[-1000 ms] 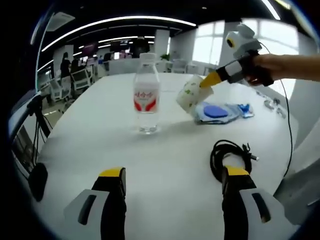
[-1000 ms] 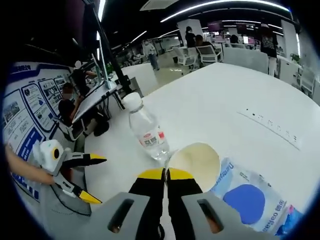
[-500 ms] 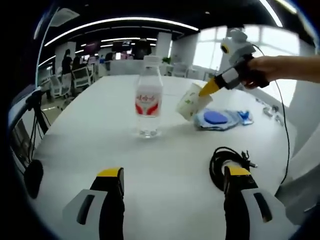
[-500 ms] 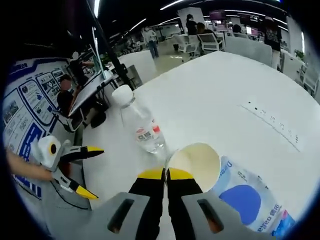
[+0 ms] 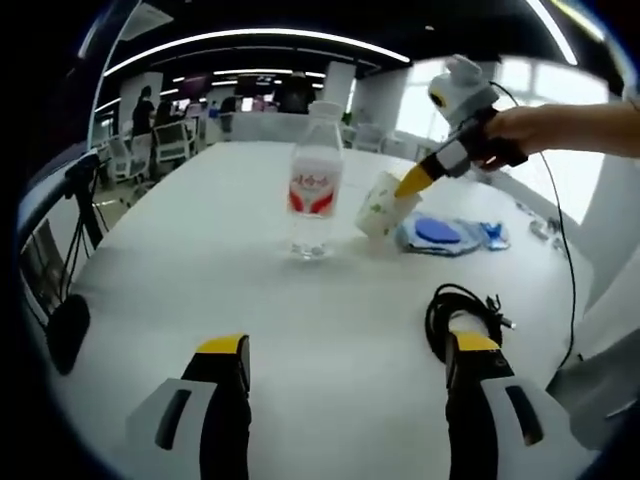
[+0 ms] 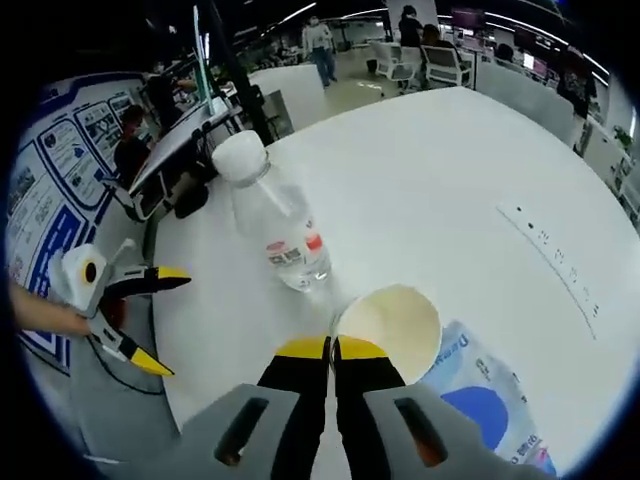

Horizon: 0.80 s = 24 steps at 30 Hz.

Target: Arrange the tabletop items into an orderly group along one side of the table until the central work area is clear of visible clutter.

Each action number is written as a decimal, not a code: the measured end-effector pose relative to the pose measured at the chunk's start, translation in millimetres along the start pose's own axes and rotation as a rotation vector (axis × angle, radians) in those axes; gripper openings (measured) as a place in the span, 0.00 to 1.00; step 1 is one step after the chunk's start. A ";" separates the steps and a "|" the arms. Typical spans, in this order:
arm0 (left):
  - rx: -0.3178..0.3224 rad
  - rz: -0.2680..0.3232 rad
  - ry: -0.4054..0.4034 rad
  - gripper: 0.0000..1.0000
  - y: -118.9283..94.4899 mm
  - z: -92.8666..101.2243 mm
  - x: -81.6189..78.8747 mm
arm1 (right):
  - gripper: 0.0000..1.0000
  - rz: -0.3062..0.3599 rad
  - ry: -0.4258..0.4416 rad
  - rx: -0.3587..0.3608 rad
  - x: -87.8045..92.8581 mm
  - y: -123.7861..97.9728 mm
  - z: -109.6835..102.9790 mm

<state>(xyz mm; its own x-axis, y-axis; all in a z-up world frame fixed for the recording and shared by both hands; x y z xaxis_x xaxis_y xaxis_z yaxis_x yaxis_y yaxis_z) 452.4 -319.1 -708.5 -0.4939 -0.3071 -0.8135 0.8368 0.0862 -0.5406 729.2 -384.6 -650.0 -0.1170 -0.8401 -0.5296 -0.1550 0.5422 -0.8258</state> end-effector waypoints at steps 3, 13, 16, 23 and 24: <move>0.002 0.007 -0.007 0.76 0.3 0.0 -0.2 | 0.00 -0.014 -0.006 -0.004 -1.9 2.6 1.2; 0.017 0.018 -0.034 0.75 1.7 2.4 0.2 | 0.00 -0.081 -0.078 0.007 -8.8 7.9 -1.0; 0.009 0.028 -0.053 0.75 1.1 1.3 -0.5 | 0.00 -0.104 -0.108 0.002 -11.0 11.6 -2.9; 0.005 0.025 -0.073 0.74 0.3 1.7 0.0 | 0.00 -0.181 -0.232 0.026 -16.3 15.6 -6.5; 0.003 0.031 -0.076 0.74 0.0 1.3 -0.5 | 0.00 -0.184 -0.230 0.027 -17.2 15.8 -6.8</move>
Point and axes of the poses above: the point that each gripper's makers call its tool centre point, and the gripper's own axes: y roughly forward along the fingers, z roughly to its right, x roughly out of its underside, the point moved 10 cm from there along -y, roughly backward along the fingers, and after that the axes turned 1 degree about -z, right-handed, at the moved point
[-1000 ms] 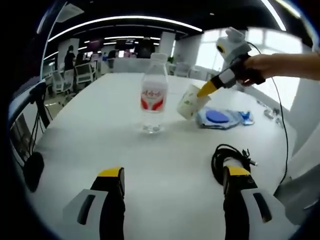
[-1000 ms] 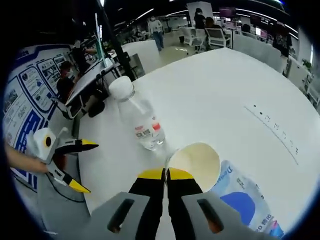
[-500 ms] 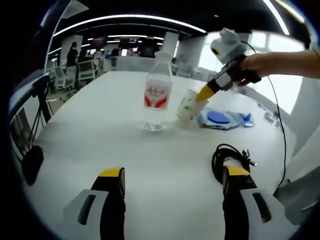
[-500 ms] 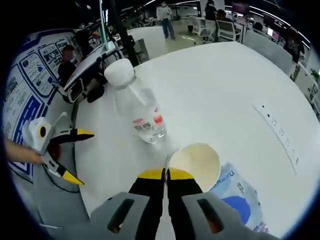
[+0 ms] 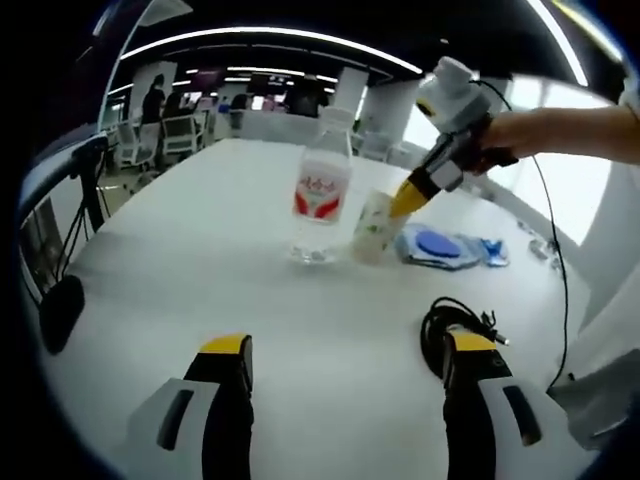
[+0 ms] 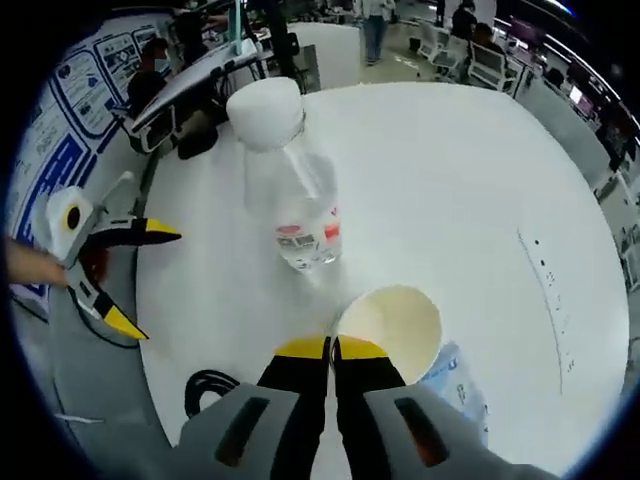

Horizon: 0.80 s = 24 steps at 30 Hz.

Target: Arrange the tabletop items into an orderly group along one side of the table until the central work area is clear of visible clutter.

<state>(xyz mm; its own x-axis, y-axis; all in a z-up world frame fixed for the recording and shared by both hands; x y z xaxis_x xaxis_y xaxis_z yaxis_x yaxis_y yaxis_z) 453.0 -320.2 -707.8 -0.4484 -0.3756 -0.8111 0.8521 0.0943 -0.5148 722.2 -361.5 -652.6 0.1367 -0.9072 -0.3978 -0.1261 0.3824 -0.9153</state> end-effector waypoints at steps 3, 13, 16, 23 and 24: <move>0.000 0.005 -0.011 0.74 -1.2 -0.6 -0.6 | 0.00 -0.005 0.000 -0.007 -0.6 -0.6 0.3; 0.004 0.028 -0.042 0.74 -2.2 -2.0 -2.7 | 0.00 -0.026 -0.036 -0.014 -1.2 1.2 -0.7; 0.002 0.026 -0.055 0.73 -1.8 -3.5 -2.1 | 0.00 -0.029 -0.031 -0.015 -0.1 1.6 1.0; -0.017 0.046 -0.096 0.73 -3.0 -9.8 -2.6 | 0.00 -0.024 -0.011 -0.022 3.0 1.5 5.5; -0.019 0.051 -0.098 0.73 -3.4 -10.7 -2.9 | 0.00 -0.024 -0.011 -0.022 3.2 1.4 5.6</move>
Point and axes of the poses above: the point that each gripper's makers call its tool centre point, and the gripper's own axes: y roughly forward along the fingers, z roughly to its right, x roughly out of its underside, the point moved 10 cm from there along -y, roughly backward along the fingers, and after that the axes turned 1 degree about -z, right-handed, at the moved point
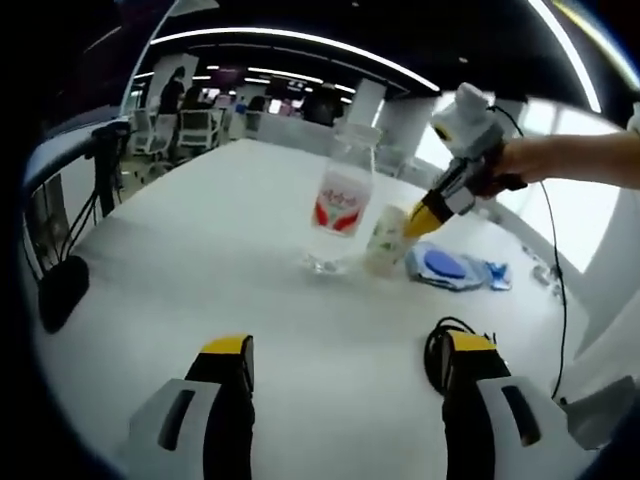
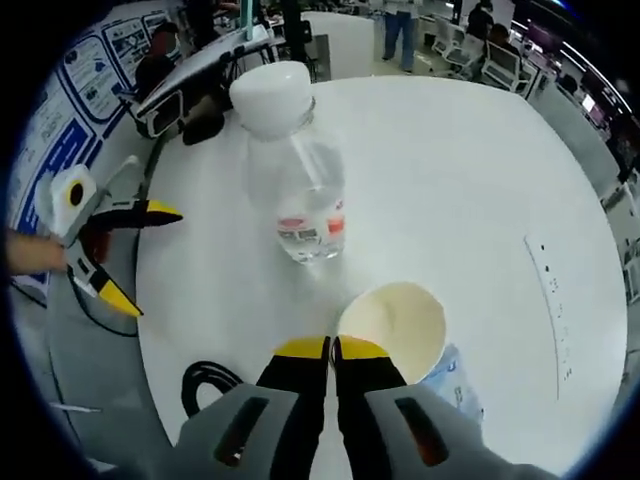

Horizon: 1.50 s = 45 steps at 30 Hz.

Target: Arrange the tabletop items into an orderly group along one side of the table until the central work area is clear of visible clutter.

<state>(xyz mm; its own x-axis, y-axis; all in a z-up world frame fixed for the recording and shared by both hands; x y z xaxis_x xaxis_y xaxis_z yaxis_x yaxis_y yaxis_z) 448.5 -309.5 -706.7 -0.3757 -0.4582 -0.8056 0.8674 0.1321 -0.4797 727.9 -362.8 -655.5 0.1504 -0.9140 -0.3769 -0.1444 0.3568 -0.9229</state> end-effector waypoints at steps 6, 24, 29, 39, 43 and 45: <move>-0.007 0.008 -0.013 0.73 -0.2 -0.5 -0.1 | 0.00 0.004 0.007 -0.005 0.0 0.8 0.5; 0.000 0.008 -0.012 0.73 0.6 -0.2 -1.1 | 0.01 -0.009 -0.032 -0.020 -6.5 6.6 -3.8; -0.003 0.016 -0.019 0.73 0.5 -1.3 -2.3 | 0.02 -0.018 -0.044 -0.019 -5.9 6.7 -4.3; -0.003 0.015 -0.016 0.73 0.0 -0.5 -2.3 | 0.05 -0.009 -0.059 -0.011 -6.8 3.7 -3.7; -0.002 0.014 -0.015 0.73 0.8 -0.6 -1.8 | 0.05 -0.001 -0.061 -0.005 -6.5 1.6 -3.5; -0.001 0.010 -0.012 0.74 0.9 0.2 -1.4 | 0.06 0.001 -0.067 -0.002 -6.4 1.1 -4.0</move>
Point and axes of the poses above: the point that each gripper's makers call its tool centre point, and the gripper's own axes: y roughly forward along the fingers, z roughly to its right, x roughly out of its underside, the point moved 10 cm from there along -y, roughly backward along the fingers, and after that the axes turned 1 degree about -z, right-handed, at the moved point
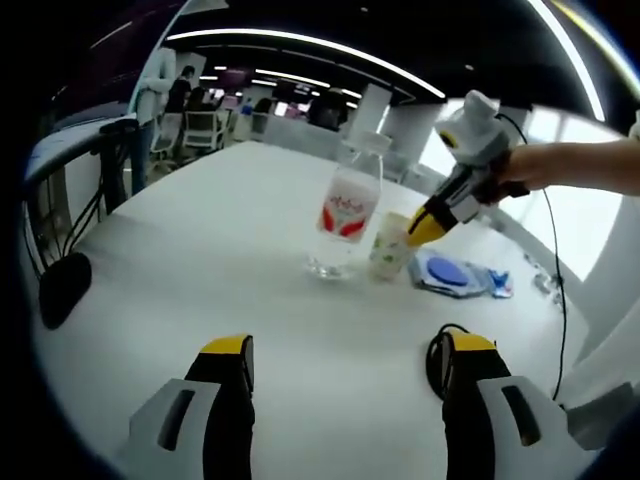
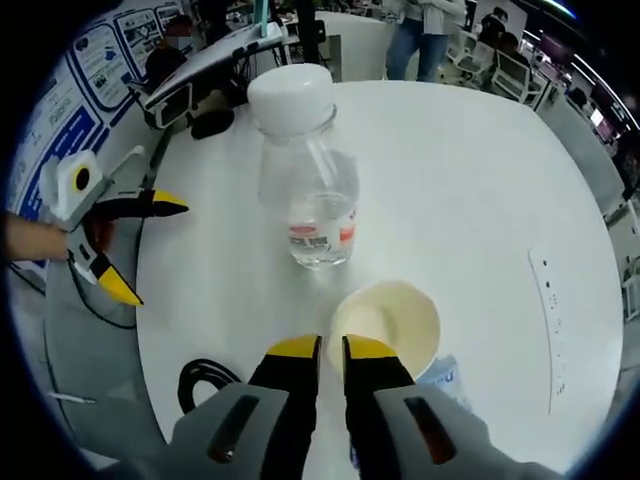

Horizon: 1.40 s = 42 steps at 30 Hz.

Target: Arrange the tabletop items into an orderly group along one side of the table until the central work area is clear of visible clutter.

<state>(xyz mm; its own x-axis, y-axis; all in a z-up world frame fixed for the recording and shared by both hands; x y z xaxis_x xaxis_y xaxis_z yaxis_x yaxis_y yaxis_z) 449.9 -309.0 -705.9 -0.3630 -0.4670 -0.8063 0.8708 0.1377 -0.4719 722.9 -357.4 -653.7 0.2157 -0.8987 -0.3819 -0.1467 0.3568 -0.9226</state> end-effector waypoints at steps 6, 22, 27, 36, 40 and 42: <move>0.008 -0.007 0.008 0.73 0.8 1.7 1.1 | 0.11 0.015 -0.018 0.006 0.0 -4.6 -2.1; 0.015 -0.019 0.015 0.73 1.2 2.2 3.2 | 0.38 0.093 -0.022 0.014 5.6 -21.8 -7.6; 0.018 -0.027 0.026 0.73 2.0 3.3 3.7 | 0.45 0.143 -0.036 0.021 5.2 -30.2 -9.8; 0.032 -0.042 0.044 0.73 3.2 6.8 4.8 | 0.52 0.201 -0.048 0.044 7.1 -38.4 -10.7; 0.037 -0.046 0.051 0.73 3.1 9.0 4.7 | 0.52 0.219 -0.049 0.051 8.7 -42.3 -10.1; 0.039 -0.050 0.055 0.73 3.5 9.4 5.0 | 0.53 0.237 -0.044 0.061 9.5 -45.2 -9.6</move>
<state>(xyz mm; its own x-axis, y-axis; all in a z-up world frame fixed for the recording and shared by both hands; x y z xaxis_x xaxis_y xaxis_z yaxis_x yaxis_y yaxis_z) 454.3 -319.0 -708.2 -0.4232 -0.4236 -0.8009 0.8631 0.0804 -0.4986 722.3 -384.5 -615.1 0.2240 -0.7764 -0.5890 -0.1404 0.5724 -0.8079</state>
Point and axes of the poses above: the point that each gripper's makers call its tool centre point, and the gripper's own axes: y roughly forward along the fingers, z roughly to its right, x roughly out of its underside, the point moved 10 cm from there along -y, roughly backward along the fingers, and after that the axes turned 1 degree about -z, right-handed, at the moved point
